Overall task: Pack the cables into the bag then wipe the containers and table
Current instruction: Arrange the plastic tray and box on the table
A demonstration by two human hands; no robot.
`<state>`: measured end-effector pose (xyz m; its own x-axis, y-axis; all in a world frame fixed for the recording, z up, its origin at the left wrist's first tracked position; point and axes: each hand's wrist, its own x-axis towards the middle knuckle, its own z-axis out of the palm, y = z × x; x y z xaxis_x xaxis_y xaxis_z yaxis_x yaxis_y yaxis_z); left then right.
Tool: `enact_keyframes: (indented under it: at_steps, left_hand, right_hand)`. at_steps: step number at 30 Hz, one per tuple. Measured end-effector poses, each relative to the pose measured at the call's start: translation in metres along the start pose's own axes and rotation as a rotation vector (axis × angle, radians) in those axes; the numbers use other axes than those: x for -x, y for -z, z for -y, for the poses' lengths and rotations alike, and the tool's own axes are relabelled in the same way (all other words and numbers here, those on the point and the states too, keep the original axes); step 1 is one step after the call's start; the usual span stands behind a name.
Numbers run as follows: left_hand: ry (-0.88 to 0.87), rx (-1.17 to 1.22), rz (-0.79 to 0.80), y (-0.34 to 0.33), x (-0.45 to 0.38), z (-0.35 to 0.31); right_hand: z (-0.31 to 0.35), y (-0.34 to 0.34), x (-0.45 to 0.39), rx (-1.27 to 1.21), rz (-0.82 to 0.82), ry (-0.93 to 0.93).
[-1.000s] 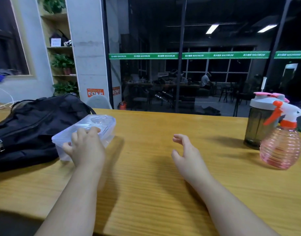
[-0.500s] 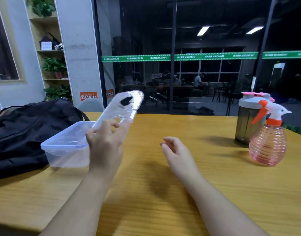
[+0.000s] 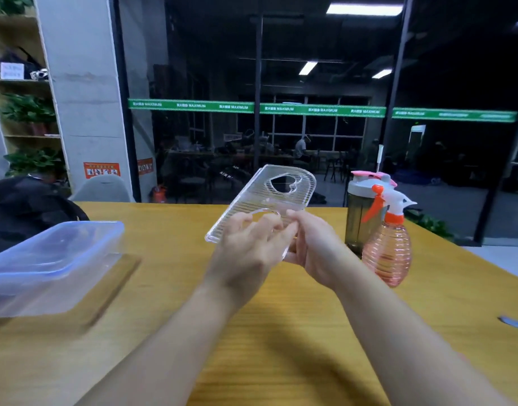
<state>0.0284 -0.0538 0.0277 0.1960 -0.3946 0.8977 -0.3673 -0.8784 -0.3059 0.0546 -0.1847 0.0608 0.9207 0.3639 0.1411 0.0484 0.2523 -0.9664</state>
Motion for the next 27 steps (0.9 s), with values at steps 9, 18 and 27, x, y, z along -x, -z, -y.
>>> enact_keyframes:
  at_steps: [9, 18, 27]
  left_hand:
    - [0.316, 0.328, 0.150, -0.046, -0.017, -0.058]
    - [0.673, 0.863, 0.335, -0.049, -0.005, -0.072]
    - [1.395, 1.381, -0.255, -0.025, -0.017, -0.059]
  right_hand:
    - [-0.003, 0.059, 0.000, 0.106, -0.196, -0.003]
    - [-0.029, 0.055, 0.005, 0.135, -0.184, 0.171]
    - [-0.035, 0.090, 0.002, 0.404, -0.634, 0.199]
